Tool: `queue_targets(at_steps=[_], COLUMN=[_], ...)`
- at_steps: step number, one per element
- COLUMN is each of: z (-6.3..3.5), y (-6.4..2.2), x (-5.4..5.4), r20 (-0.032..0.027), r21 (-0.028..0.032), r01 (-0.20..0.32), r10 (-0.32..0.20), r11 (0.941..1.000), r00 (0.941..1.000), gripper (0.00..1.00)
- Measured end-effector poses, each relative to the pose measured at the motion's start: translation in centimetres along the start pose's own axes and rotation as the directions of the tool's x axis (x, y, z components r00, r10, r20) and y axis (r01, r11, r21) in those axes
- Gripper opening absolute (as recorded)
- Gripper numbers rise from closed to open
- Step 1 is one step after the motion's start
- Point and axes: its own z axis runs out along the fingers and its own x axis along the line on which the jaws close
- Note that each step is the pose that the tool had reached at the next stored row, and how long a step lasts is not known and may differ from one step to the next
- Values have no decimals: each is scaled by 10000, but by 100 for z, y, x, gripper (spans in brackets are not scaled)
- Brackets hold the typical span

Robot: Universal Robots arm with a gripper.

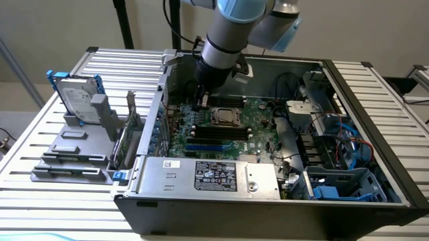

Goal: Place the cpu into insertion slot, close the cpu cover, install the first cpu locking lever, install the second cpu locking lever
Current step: 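Install the first cpu locking lever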

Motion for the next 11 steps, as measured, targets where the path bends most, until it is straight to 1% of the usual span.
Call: queue_targets(at_steps=[4, 5, 6, 8, 11], z=[-38, -46, -47, -43, -37], y=[-20, -23, -26, -33, -32], x=[4, 5, 5, 17, 52], r20=[-320, -386, -408, -419, -382], r21=[4, 5, -1, -8, -9], r01=[-32, -60, -110, -163, -184], r10=[32, 60, 110, 162, 183], r11=[10000, 10000, 9999, 9999, 9998], r00=[9995, 9992, 9991, 9990, 9991], gripper=[11, 11, 11, 11, 11])
